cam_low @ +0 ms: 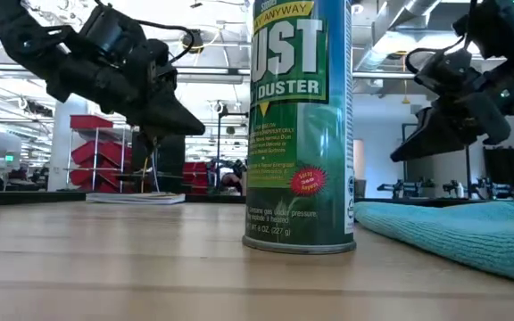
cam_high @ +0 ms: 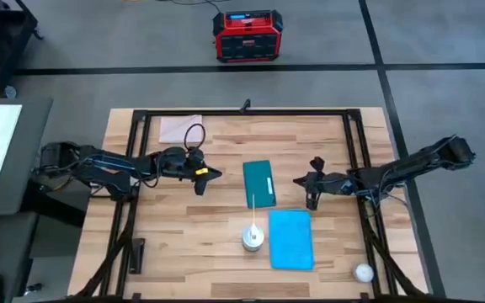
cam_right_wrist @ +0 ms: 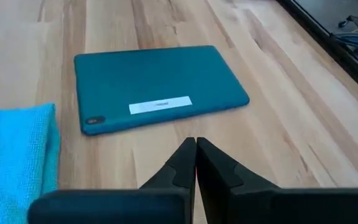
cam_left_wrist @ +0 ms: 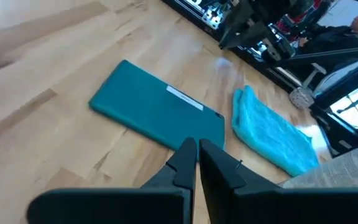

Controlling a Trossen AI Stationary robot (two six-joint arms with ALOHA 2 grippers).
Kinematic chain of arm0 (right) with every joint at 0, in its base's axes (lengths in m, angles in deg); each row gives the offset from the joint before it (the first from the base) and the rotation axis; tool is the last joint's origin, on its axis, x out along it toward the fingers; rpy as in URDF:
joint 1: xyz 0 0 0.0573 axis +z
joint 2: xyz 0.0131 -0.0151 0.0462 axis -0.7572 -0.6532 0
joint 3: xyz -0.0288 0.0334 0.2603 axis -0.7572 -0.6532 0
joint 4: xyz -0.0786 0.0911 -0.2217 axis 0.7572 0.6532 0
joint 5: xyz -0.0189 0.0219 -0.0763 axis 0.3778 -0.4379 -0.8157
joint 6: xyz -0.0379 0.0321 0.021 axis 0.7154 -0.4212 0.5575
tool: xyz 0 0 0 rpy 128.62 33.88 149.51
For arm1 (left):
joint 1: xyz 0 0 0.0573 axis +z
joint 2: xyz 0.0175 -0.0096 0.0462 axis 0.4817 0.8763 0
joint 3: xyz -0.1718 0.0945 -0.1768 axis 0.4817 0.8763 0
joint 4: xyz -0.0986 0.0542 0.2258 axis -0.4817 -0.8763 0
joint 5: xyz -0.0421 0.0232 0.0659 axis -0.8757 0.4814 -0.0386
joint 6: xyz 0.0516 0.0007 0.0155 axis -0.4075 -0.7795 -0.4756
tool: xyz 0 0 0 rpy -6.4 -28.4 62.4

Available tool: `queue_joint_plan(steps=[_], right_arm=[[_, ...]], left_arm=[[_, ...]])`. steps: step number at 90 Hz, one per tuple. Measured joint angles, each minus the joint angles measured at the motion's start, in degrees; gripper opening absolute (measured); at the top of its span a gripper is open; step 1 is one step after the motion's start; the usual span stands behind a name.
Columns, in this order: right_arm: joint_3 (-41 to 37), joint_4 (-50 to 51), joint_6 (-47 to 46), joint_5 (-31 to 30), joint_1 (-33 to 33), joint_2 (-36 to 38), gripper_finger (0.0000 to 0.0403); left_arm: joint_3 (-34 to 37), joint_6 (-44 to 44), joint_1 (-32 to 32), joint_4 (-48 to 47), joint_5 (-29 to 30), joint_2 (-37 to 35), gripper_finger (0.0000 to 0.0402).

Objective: Apply microfiber cloth
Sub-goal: Spray the back of the green tablet using the white spray bottle

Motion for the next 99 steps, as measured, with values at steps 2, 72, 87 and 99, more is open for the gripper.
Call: queue_joint_plan(steps=[2,72,87,99], right_arm=[[0.08,-0.03,0.00,0.00,0.00,-0.06,0.0000],[0.96,1.96,-0.91,0.04,0.12,-0.21,0.0000],[2.92,4.05,-0.79,0.10,0.72,-0.21,0.0000],[3.23,4.50,-0.79,0.11,0.70,-0.21,0.0000]], left_arm=[[0.00,-0.02,0.00,0.00,0.02,0.00,0.0000],[0.00,1.01,0.00,-2.48,1.83,0.00,0.0000],[0.00,2.24,0.00,-2.49,2.76,0.00,0.0000],[0.00,3.14,0.00,-2.49,2.84,0.00,0.0015]])
